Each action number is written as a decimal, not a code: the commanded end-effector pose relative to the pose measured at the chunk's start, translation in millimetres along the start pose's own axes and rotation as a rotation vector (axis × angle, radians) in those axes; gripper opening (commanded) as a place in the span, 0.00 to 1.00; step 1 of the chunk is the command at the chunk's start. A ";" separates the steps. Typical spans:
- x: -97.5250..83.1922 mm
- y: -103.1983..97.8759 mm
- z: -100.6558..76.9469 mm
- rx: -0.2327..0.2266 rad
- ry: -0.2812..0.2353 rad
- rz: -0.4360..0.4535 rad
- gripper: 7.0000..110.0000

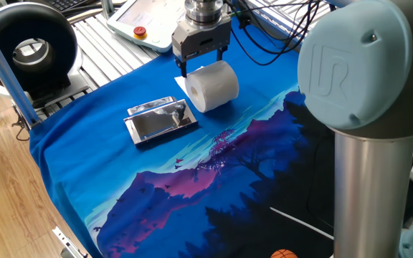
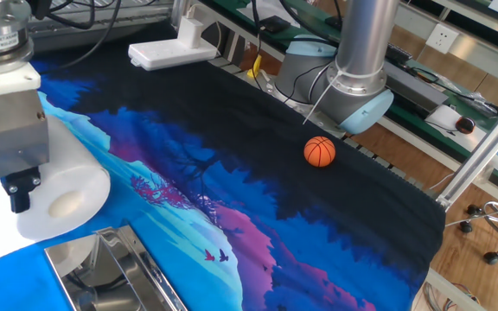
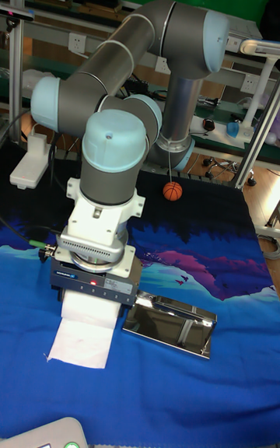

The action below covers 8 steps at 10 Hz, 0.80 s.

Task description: Put the toilet paper on its holder

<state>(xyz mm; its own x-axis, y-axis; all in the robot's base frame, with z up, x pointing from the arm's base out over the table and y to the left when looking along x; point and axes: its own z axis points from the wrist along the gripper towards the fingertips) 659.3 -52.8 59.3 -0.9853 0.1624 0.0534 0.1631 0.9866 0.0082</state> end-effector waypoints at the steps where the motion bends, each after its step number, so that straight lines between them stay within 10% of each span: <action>1: 3.4 3.7 -0.5 -0.015 0.010 -0.009 1.00; 8: 16.1 0.2 2.7 -0.020 0.056 -0.016 1.00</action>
<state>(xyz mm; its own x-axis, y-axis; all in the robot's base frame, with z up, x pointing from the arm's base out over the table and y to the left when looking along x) 646.7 -51.9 56.9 -0.9855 0.1409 0.0947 0.1429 0.9896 0.0149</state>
